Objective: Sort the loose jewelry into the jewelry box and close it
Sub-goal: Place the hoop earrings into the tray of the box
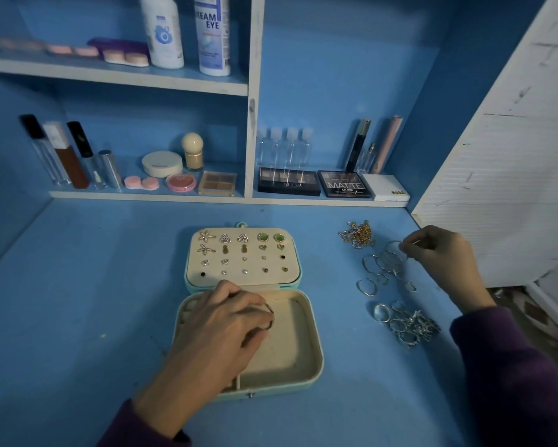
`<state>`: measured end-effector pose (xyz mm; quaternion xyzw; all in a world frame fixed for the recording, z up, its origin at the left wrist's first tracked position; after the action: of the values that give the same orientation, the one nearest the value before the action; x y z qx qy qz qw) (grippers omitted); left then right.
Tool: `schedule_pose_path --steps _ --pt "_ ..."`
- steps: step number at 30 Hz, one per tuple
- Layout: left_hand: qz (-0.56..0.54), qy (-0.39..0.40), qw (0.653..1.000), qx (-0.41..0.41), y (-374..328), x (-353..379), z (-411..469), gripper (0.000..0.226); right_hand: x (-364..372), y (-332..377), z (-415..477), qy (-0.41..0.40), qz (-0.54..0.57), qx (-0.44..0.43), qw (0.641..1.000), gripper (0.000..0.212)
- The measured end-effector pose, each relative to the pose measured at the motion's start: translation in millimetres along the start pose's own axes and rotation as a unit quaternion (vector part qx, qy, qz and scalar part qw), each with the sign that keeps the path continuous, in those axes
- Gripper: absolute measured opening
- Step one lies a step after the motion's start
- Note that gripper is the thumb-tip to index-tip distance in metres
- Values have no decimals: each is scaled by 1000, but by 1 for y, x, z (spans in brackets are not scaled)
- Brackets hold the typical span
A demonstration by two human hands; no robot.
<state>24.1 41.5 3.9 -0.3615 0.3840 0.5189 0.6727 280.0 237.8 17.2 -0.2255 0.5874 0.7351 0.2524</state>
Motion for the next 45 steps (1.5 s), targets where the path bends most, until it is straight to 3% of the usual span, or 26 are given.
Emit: schedule_pose_path --steps 7,12,15,19,22,27,31,45 --pt "-24 4 1000 -6 2 3 0 32 -3 37 -29 -46 91 -52 993 6" --pt "-49 -7 998 -29 8 3 -1 22 22 57 -52 2 207 -21 978 6" --pt "-96 -17 991 -88 14 -3 1 41 41 69 -66 48 264 -2 963 5" --pt "-183 -50 970 -154 13 -20 9 36 60 90 -81 97 324 6 941 5" --pt "-241 -26 948 -204 10 -21 11 25 67 104 -90 118 347 -5 930 4" --pt "-282 -65 927 -238 13 -23 7 9 73 113 -100 119 374 -10 920 5" --pt "-327 -69 904 -267 23 -14 0 18 81 111 -106 125 403 8 907 6" --pt "-360 -66 888 -279 29 -10 -12 16 93 104 -122 99 436 16 894 9"
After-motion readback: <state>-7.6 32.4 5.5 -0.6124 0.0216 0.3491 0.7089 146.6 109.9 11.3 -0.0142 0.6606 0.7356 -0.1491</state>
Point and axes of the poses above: each hand's wrist, its own z-axis towards the middle knuckle, its own x-axis out of the palm, y = z × x, the point moved 9 cm from there along z, towards the middle knuckle, and after that the axes turned 6 degrees about z, right-handed, at the moved point
